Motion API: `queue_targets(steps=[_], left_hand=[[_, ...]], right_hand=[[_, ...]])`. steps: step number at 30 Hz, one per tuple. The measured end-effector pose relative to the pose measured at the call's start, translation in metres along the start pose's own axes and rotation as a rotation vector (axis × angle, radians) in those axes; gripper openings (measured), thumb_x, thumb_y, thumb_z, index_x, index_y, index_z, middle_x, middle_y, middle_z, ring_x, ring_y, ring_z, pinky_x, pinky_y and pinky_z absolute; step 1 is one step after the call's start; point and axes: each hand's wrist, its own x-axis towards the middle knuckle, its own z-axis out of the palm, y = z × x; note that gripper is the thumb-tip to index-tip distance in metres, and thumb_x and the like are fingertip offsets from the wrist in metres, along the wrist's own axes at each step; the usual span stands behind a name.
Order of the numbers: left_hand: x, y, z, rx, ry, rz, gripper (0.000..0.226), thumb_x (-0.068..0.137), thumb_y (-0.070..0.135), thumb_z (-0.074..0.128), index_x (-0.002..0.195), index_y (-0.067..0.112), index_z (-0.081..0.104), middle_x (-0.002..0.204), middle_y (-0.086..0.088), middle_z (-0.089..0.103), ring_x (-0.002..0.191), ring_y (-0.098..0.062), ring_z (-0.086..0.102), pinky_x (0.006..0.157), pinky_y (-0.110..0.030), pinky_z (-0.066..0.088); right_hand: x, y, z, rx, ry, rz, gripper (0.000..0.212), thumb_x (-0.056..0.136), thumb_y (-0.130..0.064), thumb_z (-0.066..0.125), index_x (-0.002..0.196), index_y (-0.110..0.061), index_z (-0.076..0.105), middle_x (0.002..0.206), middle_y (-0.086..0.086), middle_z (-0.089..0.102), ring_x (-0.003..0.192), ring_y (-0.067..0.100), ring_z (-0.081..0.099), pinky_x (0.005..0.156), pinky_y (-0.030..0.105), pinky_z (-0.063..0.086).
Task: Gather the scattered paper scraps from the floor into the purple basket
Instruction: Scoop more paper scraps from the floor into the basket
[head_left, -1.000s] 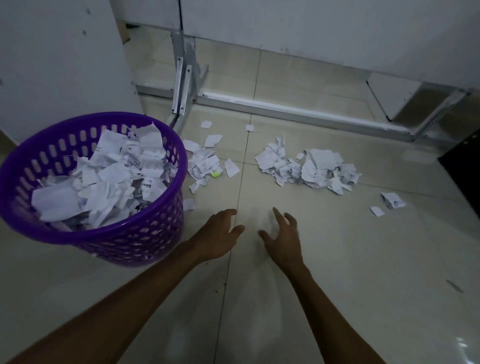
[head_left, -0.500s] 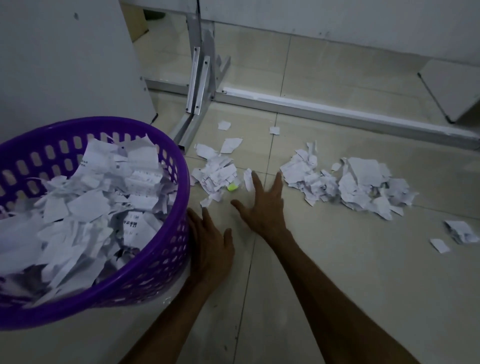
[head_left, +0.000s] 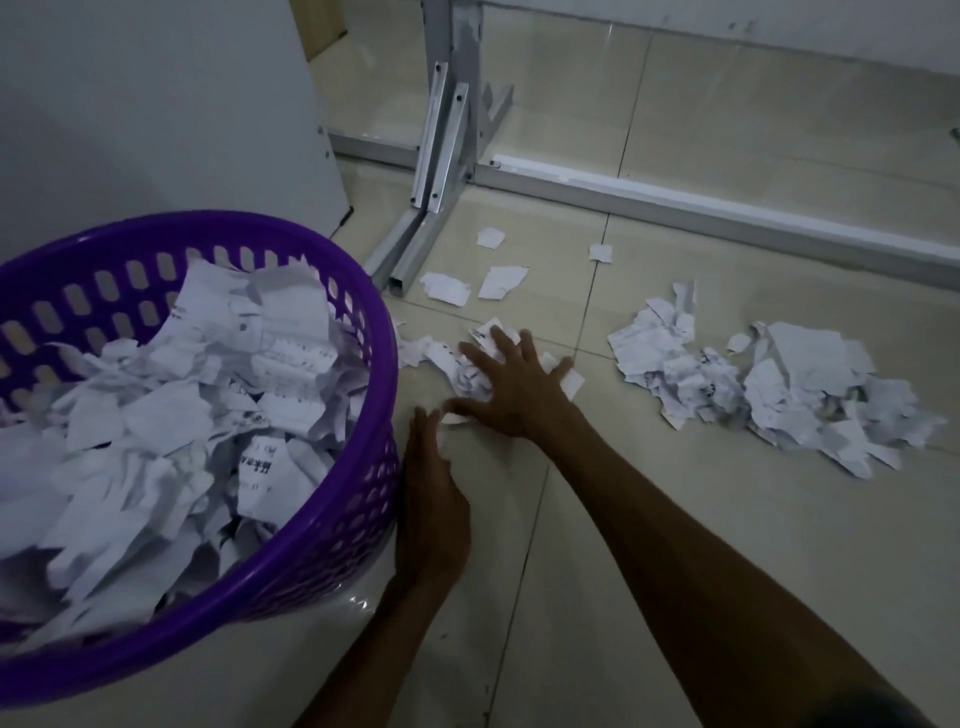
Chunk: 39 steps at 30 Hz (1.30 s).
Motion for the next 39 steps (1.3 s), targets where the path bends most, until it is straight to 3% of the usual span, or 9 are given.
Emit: queue_targets(steps=[2,5,13,17,22,24,27,34,39], left_hand=[[-0.001,0.001,0.000,-0.039,0.003,0.007,0.066,0.091,-0.013,0.050,0.149,0.010,0.030,0.151,0.003,0.029,0.137,-0.003,0.024,0.112,-0.013,0.017],[-0.005,0.005,0.000,-0.162,-0.088,-0.086,0.063,0.095,-0.009,0.045,0.150,0.018,0.031,0.151,-0.003,0.040,0.135,-0.007,0.037,0.111,-0.027,0.034],[-0.015,0.015,-0.010,-0.352,-0.091,-0.223,0.043,0.087,-0.001,0.066,0.128,0.010,0.059,0.114,0.007,0.062,0.103,-0.010,0.063,0.079,-0.002,0.043],[-0.023,0.039,-0.015,-0.529,-0.123,-0.370,0.049,0.081,0.008,0.077,0.127,0.011,0.061,0.122,0.002,0.064,0.101,-0.010,0.064,0.083,-0.018,0.052],[-0.017,0.106,-0.031,-0.627,-0.178,-0.222,0.050,0.079,-0.011,0.068,0.121,0.016,0.063,0.119,0.003,0.067,0.103,-0.010,0.066,0.083,-0.022,0.056],[-0.011,0.138,-0.043,-0.676,-0.213,-0.141,0.050,0.078,-0.013,0.066,0.118,0.018,0.063,0.113,0.007,0.068,0.096,-0.002,0.066,0.077,-0.016,0.055],[0.011,0.184,-0.076,-0.748,-0.258,0.010,0.045,0.077,-0.016,0.065,0.112,0.013,0.064,0.105,0.005,0.070,0.095,-0.001,0.067,0.080,-0.019,0.055],[0.097,0.205,-0.216,-0.652,-0.199,0.147,0.042,0.076,-0.017,0.066,0.108,0.009,0.064,0.105,-0.002,0.072,0.092,-0.012,0.069,0.078,-0.023,0.057],[0.116,0.132,-0.300,-0.456,-0.234,0.057,0.046,0.073,-0.015,0.070,0.105,0.017,0.065,0.105,0.002,0.072,0.095,-0.007,0.068,0.080,-0.025,0.056]], right_hand=[[-0.021,-0.002,0.008,0.008,0.108,0.005,0.070,0.092,-0.066,0.043,0.152,-0.036,0.024,0.164,0.001,0.011,0.150,0.032,0.004,0.113,0.069,0.007],[-0.058,-0.005,0.023,0.049,0.309,0.000,0.050,0.099,-0.040,0.050,0.144,-0.020,0.040,0.151,0.010,0.038,0.136,0.031,0.032,0.109,0.045,0.034],[-0.139,0.000,0.032,0.540,0.555,0.101,0.024,0.078,0.000,0.071,0.100,-0.009,0.074,0.103,0.009,0.072,0.097,0.026,0.063,0.082,0.029,0.046],[-0.166,0.000,0.021,0.975,0.569,0.487,0.006,0.082,-0.017,0.077,0.081,-0.013,0.072,0.084,0.007,0.074,0.080,0.021,0.070,0.076,0.034,0.057],[-0.185,0.011,-0.021,1.437,0.576,0.779,0.016,0.081,-0.032,0.080,0.078,-0.018,0.071,0.083,0.009,0.070,0.071,0.018,0.065,0.066,0.030,0.056],[-0.189,0.012,-0.046,1.571,0.603,0.769,0.029,0.081,-0.031,0.080,0.103,-0.013,0.072,0.099,0.008,0.072,0.088,0.021,0.068,0.077,0.032,0.058],[-0.194,0.001,-0.091,1.699,0.682,0.639,0.042,0.086,-0.026,0.075,0.122,-0.008,0.065,0.114,0.004,0.069,0.095,0.017,0.067,0.066,0.021,0.054],[-0.189,-0.083,-0.179,1.718,0.598,0.313,0.025,0.085,-0.026,0.076,0.106,-0.015,0.072,0.106,0.006,0.074,0.095,0.019,0.071,0.083,0.029,0.057],[-0.171,-0.181,-0.192,1.617,0.485,0.155,0.022,0.083,-0.023,0.079,0.102,-0.014,0.075,0.090,0.005,0.077,0.072,0.013,0.072,0.061,0.024,0.059]])
